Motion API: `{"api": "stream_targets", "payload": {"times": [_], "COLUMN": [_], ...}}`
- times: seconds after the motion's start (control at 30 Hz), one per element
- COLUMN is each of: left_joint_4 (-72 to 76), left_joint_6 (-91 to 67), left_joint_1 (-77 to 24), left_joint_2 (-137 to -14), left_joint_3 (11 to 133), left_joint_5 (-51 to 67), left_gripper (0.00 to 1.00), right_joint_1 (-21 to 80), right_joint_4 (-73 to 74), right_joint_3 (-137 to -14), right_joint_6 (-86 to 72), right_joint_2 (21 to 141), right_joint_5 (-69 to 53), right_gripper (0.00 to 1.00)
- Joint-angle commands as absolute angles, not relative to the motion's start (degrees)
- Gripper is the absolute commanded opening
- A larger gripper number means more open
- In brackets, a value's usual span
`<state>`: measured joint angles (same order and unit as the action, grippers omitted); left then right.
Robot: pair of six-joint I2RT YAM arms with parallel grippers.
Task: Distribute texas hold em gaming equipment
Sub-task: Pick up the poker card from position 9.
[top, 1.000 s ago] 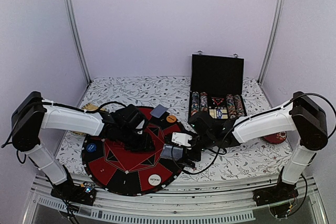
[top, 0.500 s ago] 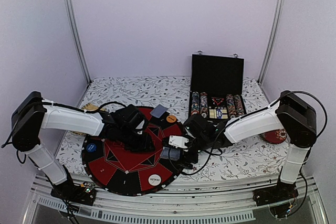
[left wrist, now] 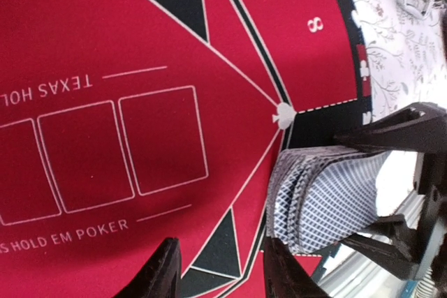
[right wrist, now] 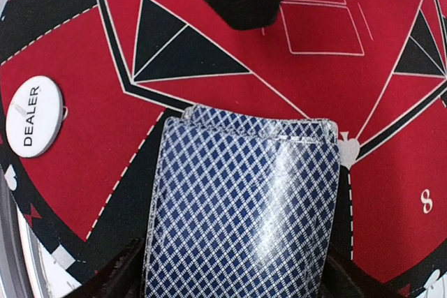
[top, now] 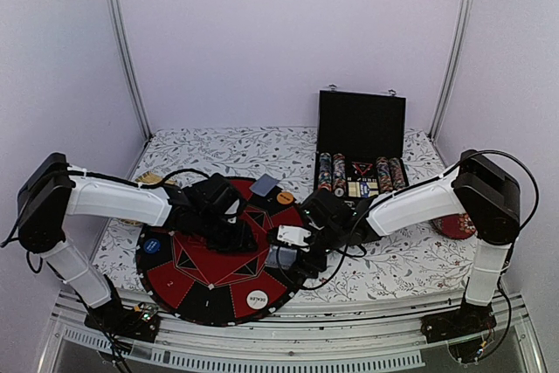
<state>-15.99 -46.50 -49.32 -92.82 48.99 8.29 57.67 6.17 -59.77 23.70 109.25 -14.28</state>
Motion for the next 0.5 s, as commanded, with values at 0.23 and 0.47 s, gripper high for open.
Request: {"api": "stream_targets", "payload": {"times": [0.23, 0.47], "left_joint_4": [-15.7, -4.8], "left_joint_6": [-45.9, -46.5], "left_joint_1": [-48.7, -48.6], "left_joint_2": [-90.7, -86.9], "left_joint_3": [48.6, 43.9], "left_joint_5": [8.8, 13.3], "left_gripper": [0.43, 0.49], "right_joint_1": [57.8, 59.2], "right_joint_4": [10.5, 9.2], "right_joint_3": [-61.3, -60.2], "right_joint_6": [25.6, 27.2], "right_joint_2": [110.8, 106.4], "right_joint_5": [-10.4, -8.1], "right_gripper": [0.52, 0.52]}}
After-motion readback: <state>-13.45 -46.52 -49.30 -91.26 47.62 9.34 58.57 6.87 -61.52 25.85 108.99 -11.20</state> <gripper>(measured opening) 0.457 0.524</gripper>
